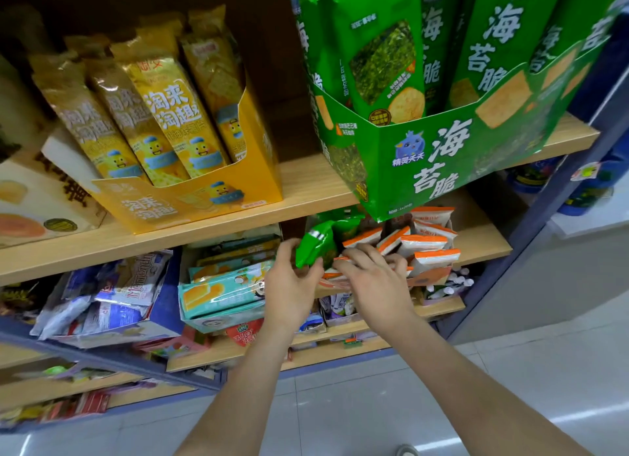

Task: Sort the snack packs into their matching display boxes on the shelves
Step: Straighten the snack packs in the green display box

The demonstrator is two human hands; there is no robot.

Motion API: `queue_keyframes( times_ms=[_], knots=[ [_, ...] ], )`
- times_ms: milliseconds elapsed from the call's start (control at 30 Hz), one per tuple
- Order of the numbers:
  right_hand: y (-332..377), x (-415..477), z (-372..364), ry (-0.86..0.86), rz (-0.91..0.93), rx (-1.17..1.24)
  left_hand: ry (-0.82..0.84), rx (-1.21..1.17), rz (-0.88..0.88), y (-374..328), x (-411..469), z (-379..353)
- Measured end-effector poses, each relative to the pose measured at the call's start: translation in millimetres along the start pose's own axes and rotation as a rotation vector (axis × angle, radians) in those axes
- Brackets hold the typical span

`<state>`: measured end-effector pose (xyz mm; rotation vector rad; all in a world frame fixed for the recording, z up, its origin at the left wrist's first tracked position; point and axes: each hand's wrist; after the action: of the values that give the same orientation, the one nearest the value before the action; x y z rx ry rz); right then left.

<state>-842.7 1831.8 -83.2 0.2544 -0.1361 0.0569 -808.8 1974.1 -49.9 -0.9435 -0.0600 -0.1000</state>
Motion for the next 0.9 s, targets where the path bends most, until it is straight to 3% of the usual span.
queue_keyframes(
  times_ms=[167, 500, 600, 733, 867, 900],
  knots=[
    [-22.2, -6.5, 1.1, -0.167, 0.095, -0.023, 0.045, 0.118, -0.041, -0.8, -19.9, 9.4],
    [-22.6, -10.3, 4.0, -0.133, 0.014, 0.079, -0.055, 0.243, -0.385, -21.2, -51.5, 47.9],
    [-5.8, -17.7, 22.0, -0.171, 0.018, 0.400, -0.087, 0.310, -0.531, -26.9, -63.4, 61.2],
    [28.3, -23.5, 46.3, -0.157, 0.204, 0.952, -0.021, 0.234, -0.647, -36.5, -76.6, 71.8],
    [42.6, -44.7, 77.8, -0.039, -0.036, 1.219, 0.098, -0.265, -0.360, -40.8, -72.6, 76.7],
    [41.5, -45.9, 81.2, -0.109, -0.032, 1.228, 0.096, -0.261, -0.323, -35.4, -66.4, 74.9]
  ],
)
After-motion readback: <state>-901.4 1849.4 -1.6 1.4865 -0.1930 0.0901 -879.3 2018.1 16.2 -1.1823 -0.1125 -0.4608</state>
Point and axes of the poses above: each hand's wrist, its own x-axis towards the middle knuckle, its own z-axis out of the back of the hand, y = z × x, and after that the axes turned 3 degrees about y, right-handed
